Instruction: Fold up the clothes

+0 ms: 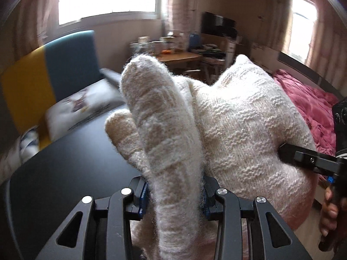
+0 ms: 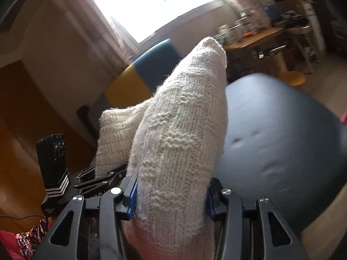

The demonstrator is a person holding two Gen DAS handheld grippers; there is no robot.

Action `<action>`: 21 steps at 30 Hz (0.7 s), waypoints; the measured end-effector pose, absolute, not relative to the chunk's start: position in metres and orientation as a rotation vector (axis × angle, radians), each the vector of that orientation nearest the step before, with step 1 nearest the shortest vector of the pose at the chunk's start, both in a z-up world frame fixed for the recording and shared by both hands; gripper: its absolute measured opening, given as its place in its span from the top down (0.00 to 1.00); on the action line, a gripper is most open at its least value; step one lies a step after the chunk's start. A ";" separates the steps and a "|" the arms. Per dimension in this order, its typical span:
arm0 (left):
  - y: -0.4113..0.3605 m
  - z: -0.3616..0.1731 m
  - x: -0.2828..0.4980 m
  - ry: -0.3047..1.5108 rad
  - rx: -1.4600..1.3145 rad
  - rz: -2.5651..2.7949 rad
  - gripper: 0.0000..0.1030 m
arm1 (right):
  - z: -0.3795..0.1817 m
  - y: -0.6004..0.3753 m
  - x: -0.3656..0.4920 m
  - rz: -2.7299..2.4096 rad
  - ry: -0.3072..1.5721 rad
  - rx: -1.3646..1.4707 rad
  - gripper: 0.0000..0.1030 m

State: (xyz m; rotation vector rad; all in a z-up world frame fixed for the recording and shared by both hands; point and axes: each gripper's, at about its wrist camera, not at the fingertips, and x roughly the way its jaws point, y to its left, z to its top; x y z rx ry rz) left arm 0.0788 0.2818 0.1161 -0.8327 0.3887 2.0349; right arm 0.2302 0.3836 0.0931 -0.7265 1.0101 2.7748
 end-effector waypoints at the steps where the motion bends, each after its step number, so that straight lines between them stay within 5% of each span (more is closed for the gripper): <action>1: 0.295 0.114 0.078 0.402 -0.828 2.020 0.63 | 0.090 0.396 0.235 2.752 1.013 -0.708 0.54; 17: 0.447 0.042 0.023 0.491 -1.037 1.921 0.62 | 0.009 0.567 0.246 2.479 1.231 -0.620 0.53; 21: 0.446 0.026 0.018 0.503 -1.068 1.916 0.42 | -0.017 0.575 0.246 2.404 1.249 -0.648 0.50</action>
